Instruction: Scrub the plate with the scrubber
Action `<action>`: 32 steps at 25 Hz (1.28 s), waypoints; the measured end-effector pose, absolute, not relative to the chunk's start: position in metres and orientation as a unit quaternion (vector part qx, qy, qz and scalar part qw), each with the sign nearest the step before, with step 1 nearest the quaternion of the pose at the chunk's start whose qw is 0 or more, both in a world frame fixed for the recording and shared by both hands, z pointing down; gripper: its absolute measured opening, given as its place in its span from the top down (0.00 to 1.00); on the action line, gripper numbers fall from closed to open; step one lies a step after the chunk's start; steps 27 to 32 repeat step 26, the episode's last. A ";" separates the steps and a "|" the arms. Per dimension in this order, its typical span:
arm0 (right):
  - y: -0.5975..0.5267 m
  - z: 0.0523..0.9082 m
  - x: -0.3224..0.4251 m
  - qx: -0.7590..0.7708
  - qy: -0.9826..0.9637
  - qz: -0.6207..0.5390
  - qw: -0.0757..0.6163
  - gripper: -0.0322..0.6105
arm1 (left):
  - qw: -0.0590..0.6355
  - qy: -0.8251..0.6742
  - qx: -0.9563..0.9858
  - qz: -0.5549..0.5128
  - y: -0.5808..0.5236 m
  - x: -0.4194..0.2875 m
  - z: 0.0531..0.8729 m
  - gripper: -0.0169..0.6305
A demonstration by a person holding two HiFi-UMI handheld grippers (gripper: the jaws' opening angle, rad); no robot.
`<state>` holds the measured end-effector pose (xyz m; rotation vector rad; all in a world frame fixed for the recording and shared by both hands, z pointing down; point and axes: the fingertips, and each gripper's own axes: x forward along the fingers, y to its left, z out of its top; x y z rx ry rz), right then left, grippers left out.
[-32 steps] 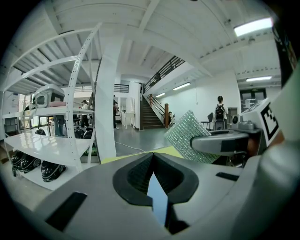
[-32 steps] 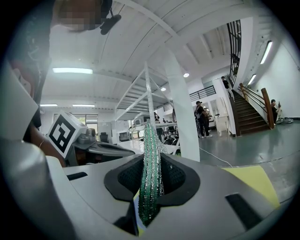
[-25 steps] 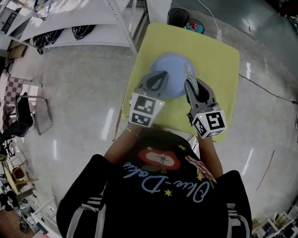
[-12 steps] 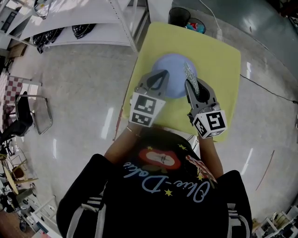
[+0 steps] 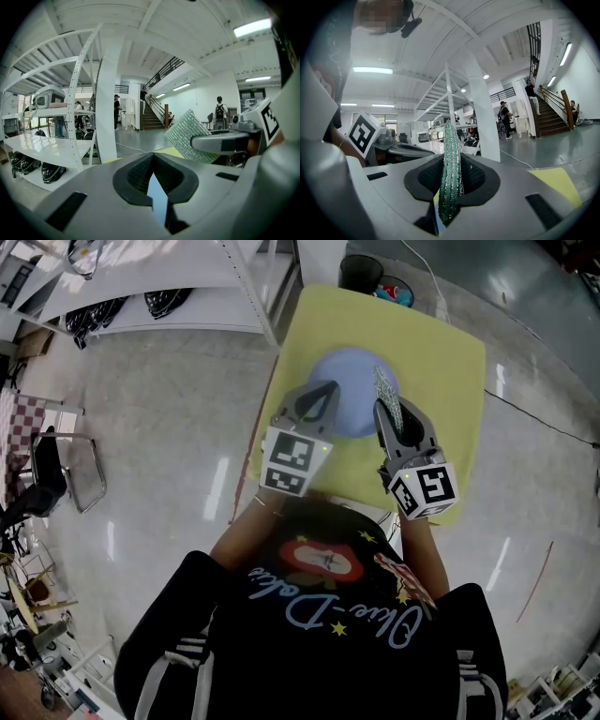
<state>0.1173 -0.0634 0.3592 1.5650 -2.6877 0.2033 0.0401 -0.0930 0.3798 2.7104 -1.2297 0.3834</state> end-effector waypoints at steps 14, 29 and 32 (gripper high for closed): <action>-0.058 0.351 0.109 0.500 -0.864 0.055 0.018 0.86 | 0.068 -0.409 0.901 0.125 -0.086 0.033 0.377 0.97; -0.054 0.350 0.102 0.496 -0.867 0.051 0.022 0.86 | 0.065 -0.412 0.901 0.123 -0.083 0.029 0.375 0.97; -0.054 0.350 0.102 0.496 -0.867 0.051 0.022 0.86 | 0.065 -0.412 0.901 0.123 -0.083 0.029 0.375 0.97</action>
